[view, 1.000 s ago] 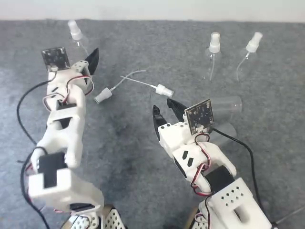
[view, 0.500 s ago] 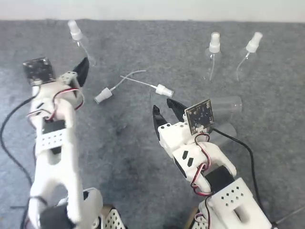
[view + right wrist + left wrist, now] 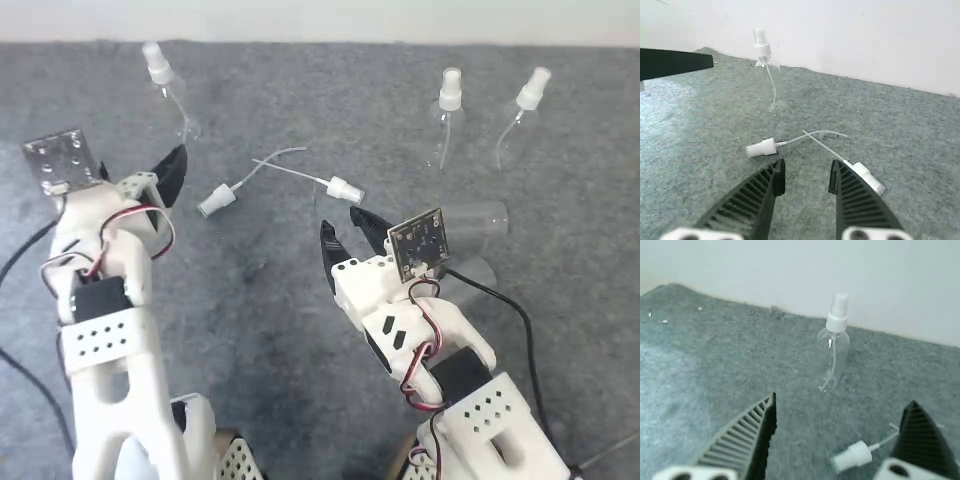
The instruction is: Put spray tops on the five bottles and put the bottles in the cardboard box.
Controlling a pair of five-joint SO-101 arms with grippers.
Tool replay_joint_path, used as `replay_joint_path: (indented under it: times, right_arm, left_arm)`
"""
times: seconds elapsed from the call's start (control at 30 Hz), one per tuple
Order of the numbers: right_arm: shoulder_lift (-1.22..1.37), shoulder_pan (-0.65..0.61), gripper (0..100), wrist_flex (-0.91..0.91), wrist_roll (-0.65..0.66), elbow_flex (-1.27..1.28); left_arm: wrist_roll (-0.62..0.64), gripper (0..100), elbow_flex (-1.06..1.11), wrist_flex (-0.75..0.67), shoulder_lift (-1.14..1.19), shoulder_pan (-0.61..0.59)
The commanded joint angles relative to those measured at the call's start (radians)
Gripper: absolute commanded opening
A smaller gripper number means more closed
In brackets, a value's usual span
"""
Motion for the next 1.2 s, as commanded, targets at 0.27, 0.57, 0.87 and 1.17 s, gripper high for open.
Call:
replay_joint_path:
  times: [0.27,0.57,0.87,1.17]
  right_arm:
    - [-0.021,0.07,13.4,-0.018,-0.003,-0.017]
    - [0.094,0.07,13.4,0.205,-0.003,-0.195]
    - [0.375,0.071,13.4,0.243,-0.005,-0.336]
    - [0.622,0.085,13.5,0.243,0.025,-0.491]
  left_arm:
    - [0.015,36,-0.007,0.316,-0.074,-0.006]
    - [0.127,36,0.131,0.279,-0.078,-0.005]
    - [0.123,36,0.188,0.249,-0.08,-0.068]
    - [0.123,36,0.193,0.249,-0.08,-0.092]
